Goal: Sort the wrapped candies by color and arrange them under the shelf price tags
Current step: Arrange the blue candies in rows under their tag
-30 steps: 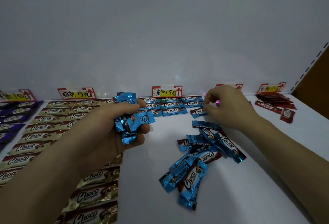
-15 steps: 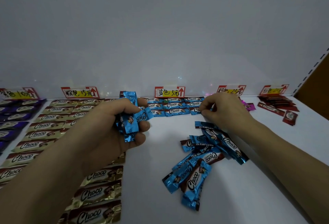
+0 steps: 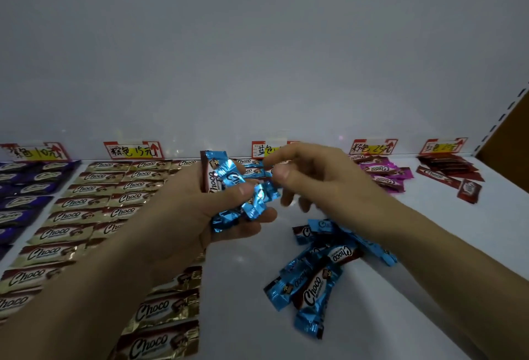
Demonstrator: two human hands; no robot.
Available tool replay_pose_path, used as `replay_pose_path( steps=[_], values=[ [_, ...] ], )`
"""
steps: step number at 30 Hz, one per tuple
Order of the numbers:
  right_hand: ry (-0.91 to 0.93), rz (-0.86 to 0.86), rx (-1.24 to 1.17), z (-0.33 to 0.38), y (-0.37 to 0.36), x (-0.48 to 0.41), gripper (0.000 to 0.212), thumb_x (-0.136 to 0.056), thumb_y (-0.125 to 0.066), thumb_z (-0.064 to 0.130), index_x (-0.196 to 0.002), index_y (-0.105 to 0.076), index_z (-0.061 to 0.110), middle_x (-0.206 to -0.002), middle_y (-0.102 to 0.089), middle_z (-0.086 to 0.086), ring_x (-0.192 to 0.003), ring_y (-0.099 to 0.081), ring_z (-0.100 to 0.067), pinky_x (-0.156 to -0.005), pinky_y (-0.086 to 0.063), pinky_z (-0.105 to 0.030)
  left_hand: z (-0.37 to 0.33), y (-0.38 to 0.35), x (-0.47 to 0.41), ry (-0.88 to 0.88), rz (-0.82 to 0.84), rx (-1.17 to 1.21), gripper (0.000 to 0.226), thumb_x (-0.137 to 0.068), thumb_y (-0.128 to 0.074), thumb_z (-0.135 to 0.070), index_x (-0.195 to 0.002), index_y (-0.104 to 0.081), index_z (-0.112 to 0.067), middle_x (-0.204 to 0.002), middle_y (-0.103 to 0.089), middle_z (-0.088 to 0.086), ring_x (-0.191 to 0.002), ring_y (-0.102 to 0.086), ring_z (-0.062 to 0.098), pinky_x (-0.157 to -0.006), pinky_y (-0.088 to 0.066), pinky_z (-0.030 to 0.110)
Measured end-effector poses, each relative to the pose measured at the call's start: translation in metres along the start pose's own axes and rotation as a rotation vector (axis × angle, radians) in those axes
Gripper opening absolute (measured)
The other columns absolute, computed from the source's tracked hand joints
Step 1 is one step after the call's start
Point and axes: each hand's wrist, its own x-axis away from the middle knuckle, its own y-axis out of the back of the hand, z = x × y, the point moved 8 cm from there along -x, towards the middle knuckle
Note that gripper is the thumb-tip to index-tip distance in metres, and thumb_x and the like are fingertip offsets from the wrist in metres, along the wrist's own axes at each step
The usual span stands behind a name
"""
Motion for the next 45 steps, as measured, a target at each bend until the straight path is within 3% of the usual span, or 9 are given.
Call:
replay_pose_path(
  steps=[3, 8, 15, 20, 23, 26, 29, 32, 45],
  values=[
    [0.025, -0.023, -0.019, 0.002, -0.008, -0.001, 0.02, -0.089, -0.071, 0.019, -0.109, -0.072, 0.018, -0.082, -0.074, -0.003, -0.067, -0.069, -0.011, -0.059, -0.053, -0.02, -0.008, -0.006, 0.006, -0.02, 0.004, -0.062, 0.02, -0.049, -0.077, -0.037, -0.07, -0.077, -0.037, -0.096, -0.078, 0.006, -0.09, -0.076, 0.026, -0.069, -0.06, 0.032],
    [0.017, -0.134, -0.098, -0.002, 0.009, 0.002, 0.016, -0.088, -0.072, 0.003, -0.101, -0.075, 0.011, -0.081, -0.075, -0.008, -0.067, -0.07, -0.015, -0.062, -0.055, -0.02, 0.0, 0.01, 0.006, 0.093, -0.161, 0.137, 0.022, -0.09, -0.061, -0.01, -0.112, -0.058, -0.01, -0.095, -0.077, 0.014, -0.086, -0.075, 0.037, -0.061, -0.063, 0.037],
    [0.011, -0.13, -0.084, 0.012, -0.004, -0.001, 0.025, -0.081, -0.081, 0.013, -0.104, -0.073, 0.015, -0.08, -0.076, -0.002, -0.066, -0.071, -0.012, -0.063, -0.057, -0.02, -0.001, 0.014, 0.006, 0.105, -0.177, 0.224, 0.021, -0.093, -0.06, -0.005, -0.114, -0.058, -0.008, -0.105, -0.075, 0.019, -0.09, -0.075, 0.038, -0.069, -0.064, 0.04],
    [0.111, -0.415, 0.139, 0.016, 0.022, -0.016, 0.026, -0.08, -0.075, 0.005, -0.095, -0.068, 0.025, -0.085, -0.068, 0.0, -0.076, -0.069, -0.019, -0.066, -0.06, -0.03, -0.007, 0.039, 0.006, 0.085, -0.34, 0.325, 0.014, -0.099, -0.053, -0.001, -0.111, -0.056, -0.008, -0.097, -0.076, 0.016, -0.086, -0.076, 0.037, -0.063, -0.063, 0.043],
    [0.174, -0.259, 0.515, 0.016, -0.002, -0.03, 0.038, -0.081, -0.072, 0.006, -0.111, -0.061, 0.026, -0.09, -0.065, 0.01, -0.076, -0.064, -0.01, -0.066, -0.054, -0.023, -0.009, 0.053, 0.003, 0.086, -0.363, 0.467, 0.014, -0.099, -0.049, -0.003, -0.107, -0.057, -0.011, -0.071, -0.067, 0.008, -0.079, -0.076, 0.026, -0.064, -0.063, 0.043],
    [0.312, -0.102, 0.828, 0.008, -0.04, -0.034, 0.031, -0.086, -0.071, 0.013, -0.114, -0.065, 0.026, -0.095, -0.072, 0.007, -0.084, -0.063, -0.016, -0.077, -0.055, -0.037, -0.008, 0.054, 0.003, 0.132, -0.293, 0.549, 0.017, -0.092, -0.05, -0.009, -0.108, -0.054, -0.012, -0.063, -0.048, 0.001, -0.055, -0.052, 0.014, -0.049, -0.049, 0.025],
    [0.262, 0.029, 0.797, -0.005, -0.053, -0.034, 0.017, -0.09, -0.073, 0.027, -0.106, -0.075, 0.03, -0.1, -0.073, 0.011, -0.089, -0.063, -0.008, -0.085, -0.054, -0.031, -0.011, 0.056, 0.005, 0.133, -0.237, 0.599, 0.023, -0.087, -0.048, -0.016, -0.109, -0.053, -0.01, -0.068, -0.043, 0.001, -0.057, -0.039, 0.012, -0.048, -0.035, 0.023],
    [0.272, 0.005, 0.769, -0.009, -0.049, -0.031, 0.017, -0.09, -0.073, 0.033, -0.106, -0.078, 0.03, -0.105, -0.073, 0.012, -0.097, -0.063, -0.008, -0.089, -0.053, -0.031, -0.014, 0.06, 0.005, 0.1, -0.234, 0.603, 0.029, -0.094, -0.044, -0.016, -0.117, -0.059, -0.008, -0.073, -0.054, 0.005, -0.059, -0.05, 0.013, -0.05, -0.043, 0.024],
    [0.194, -0.132, 0.937, -0.013, -0.051, -0.031, 0.018, -0.096, -0.059, 0.026, -0.094, -0.076, 0.028, -0.092, -0.07, 0.011, -0.083, -0.06, -0.01, -0.073, -0.055, -0.031, -0.019, 0.063, 0.006, 0.058, -0.298, 0.535, 0.028, -0.103, -0.042, -0.019, -0.123, -0.06, -0.01, -0.094, -0.078, 0.007, -0.072, -0.074, 0.019, -0.055, -0.056, 0.025]
  ],
)
